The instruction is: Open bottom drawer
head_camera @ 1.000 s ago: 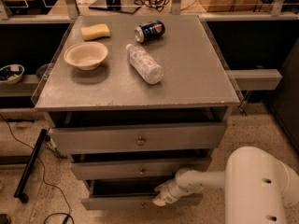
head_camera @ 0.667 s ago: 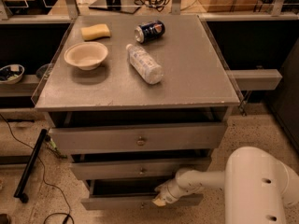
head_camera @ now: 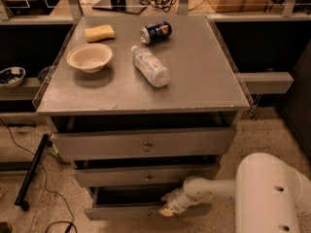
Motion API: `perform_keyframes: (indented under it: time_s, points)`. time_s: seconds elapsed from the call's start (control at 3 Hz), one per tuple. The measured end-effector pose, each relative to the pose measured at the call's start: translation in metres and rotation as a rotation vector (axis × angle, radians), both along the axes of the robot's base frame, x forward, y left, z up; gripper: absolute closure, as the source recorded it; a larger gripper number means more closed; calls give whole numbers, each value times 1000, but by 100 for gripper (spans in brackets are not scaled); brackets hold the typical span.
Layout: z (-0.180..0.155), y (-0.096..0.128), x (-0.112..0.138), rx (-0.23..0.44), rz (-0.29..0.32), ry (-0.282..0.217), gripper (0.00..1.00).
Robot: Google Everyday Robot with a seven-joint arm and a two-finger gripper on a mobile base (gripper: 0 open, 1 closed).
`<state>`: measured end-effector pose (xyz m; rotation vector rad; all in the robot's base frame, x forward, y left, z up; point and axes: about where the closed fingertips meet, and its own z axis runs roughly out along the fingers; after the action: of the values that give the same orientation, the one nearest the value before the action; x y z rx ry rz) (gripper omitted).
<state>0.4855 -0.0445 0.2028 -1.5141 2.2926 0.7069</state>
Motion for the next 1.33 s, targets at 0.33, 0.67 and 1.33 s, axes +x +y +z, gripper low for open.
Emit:
perform_keyframes:
  time_s: [0.33, 0.67, 1.33]
  points:
    - [1, -2, 0, -1, -5, -2, 100]
    - [0, -2, -3, 1, -4, 3, 100]
    - [0, -2, -3, 1, -4, 3, 59]
